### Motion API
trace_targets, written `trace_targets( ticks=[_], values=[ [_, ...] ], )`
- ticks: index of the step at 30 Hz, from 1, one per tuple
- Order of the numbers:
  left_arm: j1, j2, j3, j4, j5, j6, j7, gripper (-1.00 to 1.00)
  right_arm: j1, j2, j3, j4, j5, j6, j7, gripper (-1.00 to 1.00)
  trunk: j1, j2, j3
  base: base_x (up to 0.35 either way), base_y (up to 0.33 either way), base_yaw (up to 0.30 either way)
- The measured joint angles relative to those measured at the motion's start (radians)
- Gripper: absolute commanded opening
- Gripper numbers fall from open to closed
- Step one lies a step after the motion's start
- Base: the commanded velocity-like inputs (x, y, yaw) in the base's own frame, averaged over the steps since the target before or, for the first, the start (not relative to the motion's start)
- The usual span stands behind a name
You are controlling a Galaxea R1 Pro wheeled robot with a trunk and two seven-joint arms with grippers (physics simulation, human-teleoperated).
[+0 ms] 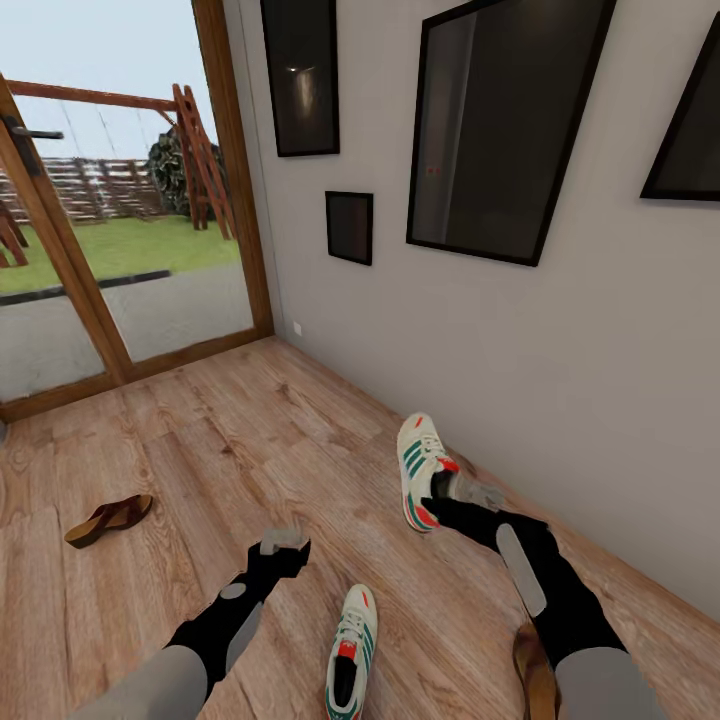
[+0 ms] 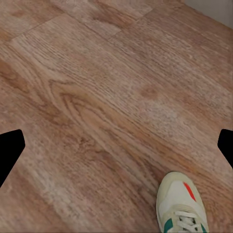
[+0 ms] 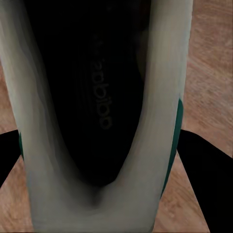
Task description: Pick up the two gym shoes and the two sandals from the corridor floor and place them onto the hallstand (shoe rack) in the corridor, making sure they are on the rack and not on the floor. Arrange them so the two gym shoes are next to each other and the two sandals are next to each other.
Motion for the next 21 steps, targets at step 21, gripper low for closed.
trace_targets(
  ticks=[21],
  values=[
    [0.002,-0.004,-0.004,0.222,-0.003,-0.287,-0.002,1.00,-0.019,-0.138,0.002,-0.217,-0.422,0.123,-0.003,-1.00,0.000,0.000,0.000,0.000,0.000,0.000]
  ],
)
